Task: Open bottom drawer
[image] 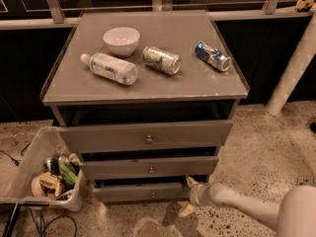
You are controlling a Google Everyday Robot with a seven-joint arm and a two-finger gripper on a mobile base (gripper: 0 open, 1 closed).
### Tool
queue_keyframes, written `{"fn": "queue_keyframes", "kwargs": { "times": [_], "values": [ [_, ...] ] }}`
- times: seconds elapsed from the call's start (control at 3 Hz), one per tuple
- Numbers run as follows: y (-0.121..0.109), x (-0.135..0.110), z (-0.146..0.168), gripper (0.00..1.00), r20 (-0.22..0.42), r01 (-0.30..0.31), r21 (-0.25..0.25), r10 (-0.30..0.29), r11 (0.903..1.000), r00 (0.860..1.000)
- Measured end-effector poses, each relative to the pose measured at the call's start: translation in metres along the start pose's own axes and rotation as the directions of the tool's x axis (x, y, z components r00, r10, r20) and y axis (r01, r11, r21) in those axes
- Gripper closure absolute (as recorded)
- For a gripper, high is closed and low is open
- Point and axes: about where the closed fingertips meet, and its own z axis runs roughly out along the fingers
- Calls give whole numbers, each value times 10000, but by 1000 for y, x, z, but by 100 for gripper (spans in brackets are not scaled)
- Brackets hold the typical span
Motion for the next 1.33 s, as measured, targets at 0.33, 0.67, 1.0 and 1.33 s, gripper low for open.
{"fn": "queue_keyframes", "kwargs": {
  "times": [0.33, 0.67, 1.0, 1.33],
  "values": [
    [2, 5, 21, 0, -186, 76, -240, -81, 9997, 9998],
    [0, 10, 40, 0, -74, 246, -370, -249, 9990, 9997],
    [-11, 13, 54, 0, 124, 437, -301, -433, 9986, 9990],
    [-16, 15, 54, 18, 112, 481, -223, -479, 9986, 9988]
  ]
}}
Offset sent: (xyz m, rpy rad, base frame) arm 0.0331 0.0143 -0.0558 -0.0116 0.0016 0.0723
